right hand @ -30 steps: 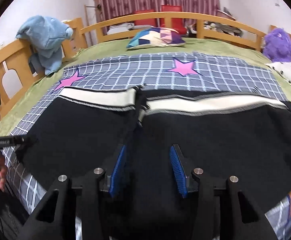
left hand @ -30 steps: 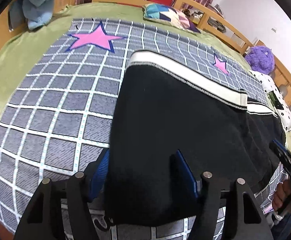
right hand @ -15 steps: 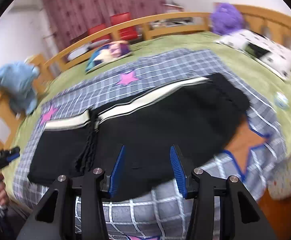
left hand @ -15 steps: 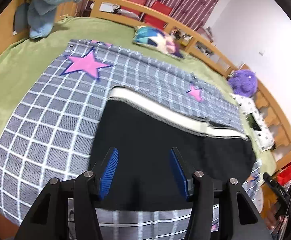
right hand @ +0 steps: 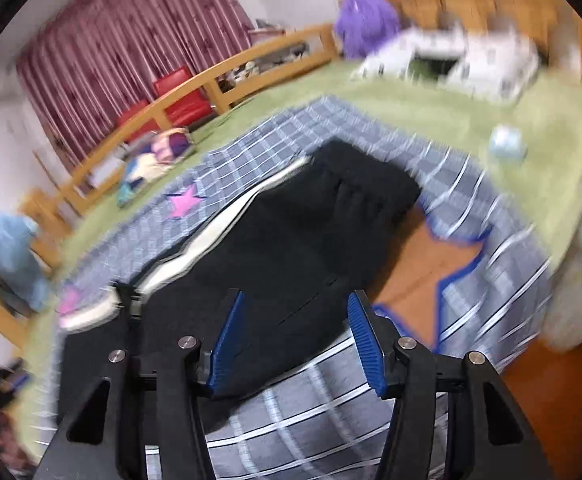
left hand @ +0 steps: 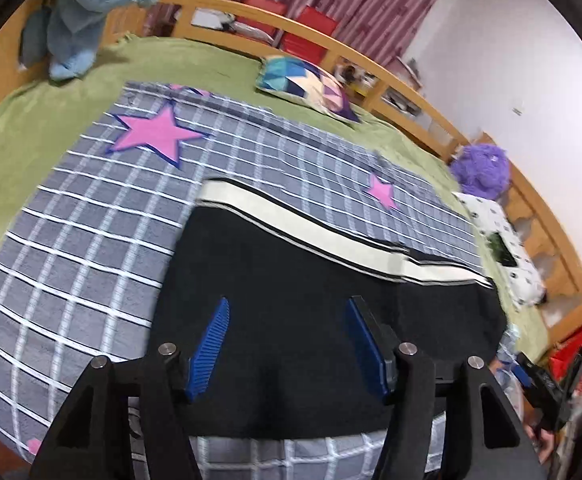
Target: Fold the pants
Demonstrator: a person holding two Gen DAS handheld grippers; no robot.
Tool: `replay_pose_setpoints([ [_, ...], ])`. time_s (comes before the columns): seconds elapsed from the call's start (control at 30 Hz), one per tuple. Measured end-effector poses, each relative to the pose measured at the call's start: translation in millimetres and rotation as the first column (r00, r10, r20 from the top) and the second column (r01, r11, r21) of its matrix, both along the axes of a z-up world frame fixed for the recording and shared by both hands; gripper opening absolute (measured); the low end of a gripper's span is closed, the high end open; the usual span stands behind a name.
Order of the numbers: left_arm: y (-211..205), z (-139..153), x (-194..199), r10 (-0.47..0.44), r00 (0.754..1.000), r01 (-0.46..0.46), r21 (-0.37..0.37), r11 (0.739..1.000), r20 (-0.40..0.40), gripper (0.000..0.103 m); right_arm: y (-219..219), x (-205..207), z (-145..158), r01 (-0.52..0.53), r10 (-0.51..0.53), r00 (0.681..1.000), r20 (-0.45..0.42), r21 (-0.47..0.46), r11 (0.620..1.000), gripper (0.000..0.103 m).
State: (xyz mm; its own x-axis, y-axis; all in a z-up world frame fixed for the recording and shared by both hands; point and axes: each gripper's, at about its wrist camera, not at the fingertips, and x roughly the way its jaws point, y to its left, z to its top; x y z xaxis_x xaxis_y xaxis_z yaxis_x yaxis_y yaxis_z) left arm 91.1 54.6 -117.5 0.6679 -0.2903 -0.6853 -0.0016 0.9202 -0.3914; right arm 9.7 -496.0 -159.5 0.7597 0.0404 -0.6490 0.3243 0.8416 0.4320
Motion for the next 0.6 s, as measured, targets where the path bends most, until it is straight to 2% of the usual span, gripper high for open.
replay_pose_setpoints([
  [0.1, 9.7, -9.4, 4.6, 0.020, 1.000, -0.019, 0.039, 0.999, -0.014, 0.060, -9.8, 12.0, -13.0, -0.016, 0.016, 0.999, -0.030, -0.001, 1.000, 0.054],
  [0.23, 24.6, -29.5, 11.4, 0.032, 0.997, -0.031, 0.025, 0.999, -0.072, 0.064, -21.9, 42.9, -34.4, -0.039, 0.033, 0.993, -0.111, -0.054, 0.998, 0.054],
  [0.33, 31.7, -43.7, 14.7, 0.035, 0.995, -0.030, 0.059, 0.998, -0.090, 0.067, -38.5, 64.8, -56.9, -0.037, 0.030, 0.987, -0.160, -0.036, 0.999, 0.054],
  [0.4, 37.6, -54.1, 19.4, 0.060, 0.993, -0.052, 0.080, 0.995, -0.102, 0.068, -44.2, 74.6, -67.3, -0.044, 0.042, 0.986, -0.163, -0.013, 0.999, 0.054],
  [0.47, 44.5, -66.9, 28.9, 0.050, 0.988, -0.046, 0.036, 0.998, -0.144, 0.068, -47.0, 84.5, -71.3, -0.051, 0.048, 0.988, -0.145, -0.013, 0.999, 0.058],
  [0.53, 47.7, -81.7, 40.9, -0.001, 0.981, -0.006, -0.038, 0.999, -0.193, 0.068, -47.2, 95.9, -72.0, -0.072, 0.069, 0.989, -0.130, -0.019, 0.997, 0.066],
  [0.6, 47.5, -92.3, 49.0, -0.029, 0.978, 0.018, -0.057, 0.998, -0.204, 0.067, -49.3, 107.4, -75.4, -0.073, 0.071, 0.989, -0.129, -0.006, 0.997, 0.068],
])
